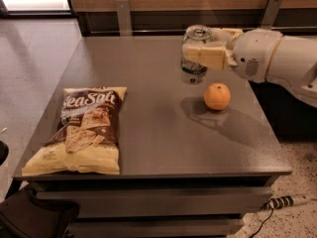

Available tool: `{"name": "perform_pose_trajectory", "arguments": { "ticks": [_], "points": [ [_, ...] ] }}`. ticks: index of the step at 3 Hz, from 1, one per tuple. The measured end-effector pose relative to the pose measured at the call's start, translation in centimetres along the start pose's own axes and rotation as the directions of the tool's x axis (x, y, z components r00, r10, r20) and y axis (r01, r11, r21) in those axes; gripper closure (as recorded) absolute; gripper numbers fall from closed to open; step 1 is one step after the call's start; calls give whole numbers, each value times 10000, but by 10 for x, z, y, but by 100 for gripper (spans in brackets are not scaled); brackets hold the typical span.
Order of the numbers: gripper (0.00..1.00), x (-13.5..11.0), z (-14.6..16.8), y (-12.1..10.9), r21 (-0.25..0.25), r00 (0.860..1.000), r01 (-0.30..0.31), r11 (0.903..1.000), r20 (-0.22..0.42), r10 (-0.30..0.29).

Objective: Move 7up can near brown chip bag

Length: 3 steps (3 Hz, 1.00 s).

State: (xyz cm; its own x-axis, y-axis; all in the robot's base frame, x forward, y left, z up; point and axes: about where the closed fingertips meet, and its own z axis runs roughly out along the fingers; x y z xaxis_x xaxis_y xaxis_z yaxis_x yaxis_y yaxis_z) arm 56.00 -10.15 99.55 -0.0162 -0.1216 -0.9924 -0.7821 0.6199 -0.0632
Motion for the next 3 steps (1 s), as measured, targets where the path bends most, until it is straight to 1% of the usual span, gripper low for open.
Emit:
{"name": "perform_pose_trajectory", "arguments": {
  "ticks": [1,2,3],
  "points": [
    [100,27,-5,53,-139,9998,78,9999,-172,-80],
    [100,52,-10,94,-480,9993,112,9988,-356,-129],
    [100,78,-15,127,-1006,9984,236,9946,-495,-287]
  ]
}}
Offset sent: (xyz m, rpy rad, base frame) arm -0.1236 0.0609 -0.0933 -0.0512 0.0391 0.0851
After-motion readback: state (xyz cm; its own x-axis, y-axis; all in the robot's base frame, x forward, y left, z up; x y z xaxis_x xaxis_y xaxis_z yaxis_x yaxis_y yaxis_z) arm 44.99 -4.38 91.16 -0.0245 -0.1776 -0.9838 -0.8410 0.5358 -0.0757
